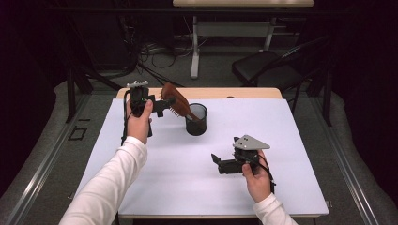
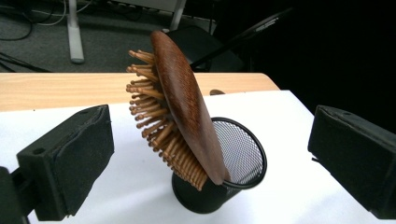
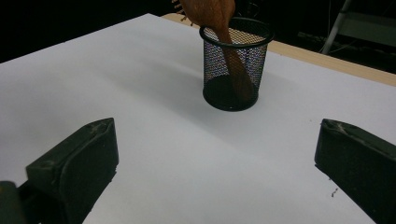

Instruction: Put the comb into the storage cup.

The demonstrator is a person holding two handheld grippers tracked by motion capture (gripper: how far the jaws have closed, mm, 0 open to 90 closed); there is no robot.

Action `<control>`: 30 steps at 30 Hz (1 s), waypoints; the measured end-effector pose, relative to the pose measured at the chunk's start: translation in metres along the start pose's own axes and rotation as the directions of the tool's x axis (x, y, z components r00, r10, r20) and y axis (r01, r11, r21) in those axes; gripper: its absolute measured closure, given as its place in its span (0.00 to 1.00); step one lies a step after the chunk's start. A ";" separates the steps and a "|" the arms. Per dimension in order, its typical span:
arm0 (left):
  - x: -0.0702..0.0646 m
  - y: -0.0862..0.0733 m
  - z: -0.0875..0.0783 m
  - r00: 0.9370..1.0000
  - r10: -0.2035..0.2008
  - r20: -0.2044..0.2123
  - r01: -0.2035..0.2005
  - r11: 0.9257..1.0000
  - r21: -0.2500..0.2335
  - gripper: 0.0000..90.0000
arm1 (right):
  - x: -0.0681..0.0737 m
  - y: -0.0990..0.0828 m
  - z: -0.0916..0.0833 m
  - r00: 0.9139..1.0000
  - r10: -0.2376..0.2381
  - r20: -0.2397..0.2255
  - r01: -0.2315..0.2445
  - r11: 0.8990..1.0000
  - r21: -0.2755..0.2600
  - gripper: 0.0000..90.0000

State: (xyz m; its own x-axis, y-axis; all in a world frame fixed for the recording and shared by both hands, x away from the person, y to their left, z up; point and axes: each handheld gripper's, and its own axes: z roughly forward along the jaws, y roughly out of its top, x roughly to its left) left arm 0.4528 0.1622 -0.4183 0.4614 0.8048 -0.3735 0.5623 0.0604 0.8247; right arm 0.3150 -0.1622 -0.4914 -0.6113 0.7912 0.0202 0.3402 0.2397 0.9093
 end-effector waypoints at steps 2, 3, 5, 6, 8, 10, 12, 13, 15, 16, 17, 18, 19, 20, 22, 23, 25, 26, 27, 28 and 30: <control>-0.002 -0.001 -0.002 1.000 0.012 0.008 -0.012 1.000 0.011 0.01 | 0.000 0.000 0.000 1.000 0.000 0.000 0.000 1.000 0.001 0.00; -0.003 -0.001 -0.002 1.000 0.016 0.011 -0.016 1.000 0.015 0.01 | 0.000 0.000 0.000 1.000 -0.002 0.000 0.002 1.000 0.001 0.00; -0.004 -0.002 -0.004 0.999 0.032 0.018 -0.032 0.999 0.020 0.01 | 0.000 0.000 0.000 1.000 -0.002 0.002 0.002 1.000 0.002 0.00; -0.005 -0.002 -0.005 0.999 0.037 0.021 -0.037 0.999 0.023 0.01 | 0.000 0.000 0.000 1.000 -0.002 0.002 0.002 1.000 0.002 0.00; -0.007 -0.003 -0.007 0.999 0.046 0.026 -0.047 0.999 0.027 0.01 | -0.001 0.000 0.000 1.000 -0.002 0.003 0.002 1.000 0.001 0.00; -0.008 -0.004 -0.009 0.998 0.059 0.028 -0.060 0.998 0.037 0.01 | -0.001 0.000 0.000 1.000 0.000 0.004 0.000 1.000 0.001 0.00; -0.009 -0.006 -0.011 0.997 0.071 0.041 -0.072 0.996 0.046 0.01 | -0.001 0.000 0.000 1.000 0.001 0.004 -0.001 1.000 0.000 0.00; -0.010 -0.007 -0.011 0.996 0.076 0.044 -0.078 0.996 0.051 0.01 | -0.001 0.000 -0.001 1.000 0.001 0.004 -0.001 1.000 0.001 0.00; -0.013 -0.009 -0.014 0.995 0.089 0.054 -0.092 0.994 0.056 0.01 | -0.001 0.000 -0.001 1.000 0.000 0.005 0.000 1.000 0.001 0.00; -0.014 -0.010 -0.015 0.994 0.093 0.058 -0.096 0.994 0.056 0.01 | -0.001 0.000 -0.001 1.000 0.000 0.006 0.000 1.000 0.001 0.00; -0.015 -0.011 -0.016 0.993 0.098 0.061 -0.102 0.993 0.060 0.01 | -0.002 0.000 -0.001 1.000 0.000 0.005 0.000 1.000 0.001 0.00; -0.015 -0.012 -0.016 0.992 0.108 0.062 -0.112 0.992 0.062 0.01 | -0.002 0.000 -0.001 1.000 0.001 0.004 -0.001 1.000 0.002 0.00; -0.016 -0.013 -0.017 0.991 0.117 0.063 -0.121 0.990 0.066 0.01 | -0.001 0.000 0.000 1.000 0.001 0.005 -0.001 1.000 0.002 0.00; -0.017 -0.014 -0.018 0.991 0.122 0.063 -0.126 0.990 0.068 0.01 | -0.001 0.000 0.000 1.000 0.001 0.004 -0.001 1.000 0.002 0.00; -0.018 -0.015 -0.020 0.989 0.133 0.068 -0.138 0.988 0.072 0.01 | -0.001 0.000 0.000 1.000 -0.001 0.005 0.001 1.000 0.001 0.00; -0.019 -0.016 -0.021 0.988 0.139 0.071 -0.144 0.987 0.072 0.01 | -0.001 0.000 0.000 1.000 0.000 0.004 0.000 1.000 0.002 0.00; -0.021 -0.017 -0.022 0.985 0.156 0.075 -0.161 0.984 0.077 0.01 | -0.001 0.000 0.000 1.000 -0.001 0.004 0.001 1.000 0.003 0.00; -0.022 -0.018 -0.023 0.984 0.160 0.076 -0.165 0.983 0.077 0.01 | -0.001 0.000 0.000 1.000 0.000 0.003 0.000 1.000 0.002 0.00; -0.022 -0.019 -0.024 0.982 0.173 0.079 -0.179 0.981 0.080 0.01 | -0.001 0.000 0.000 1.000 0.000 0.003 0.000 1.000 0.002 0.00; -0.023 -0.020 -0.025 0.980 0.180 0.083 -0.187 0.979 0.082 0.01 | -0.001 0.000 0.000 1.000 0.000 0.003 0.000 1.000 0.003 0.00; -0.025 -0.022 -0.027 0.978 0.189 0.088 -0.196 0.977 0.082 0.01 | -0.001 0.000 0.000 1.000 -0.001 0.003 0.001 1.000 0.003 0.00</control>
State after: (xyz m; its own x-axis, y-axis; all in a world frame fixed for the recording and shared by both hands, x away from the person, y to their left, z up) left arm 0.4107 0.1570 -0.4154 0.6176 0.7468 -0.2468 0.5153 -0.1471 0.8443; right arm 0.3156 -0.1633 -0.4918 -0.6094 0.7927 0.0185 0.3418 0.2416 0.9082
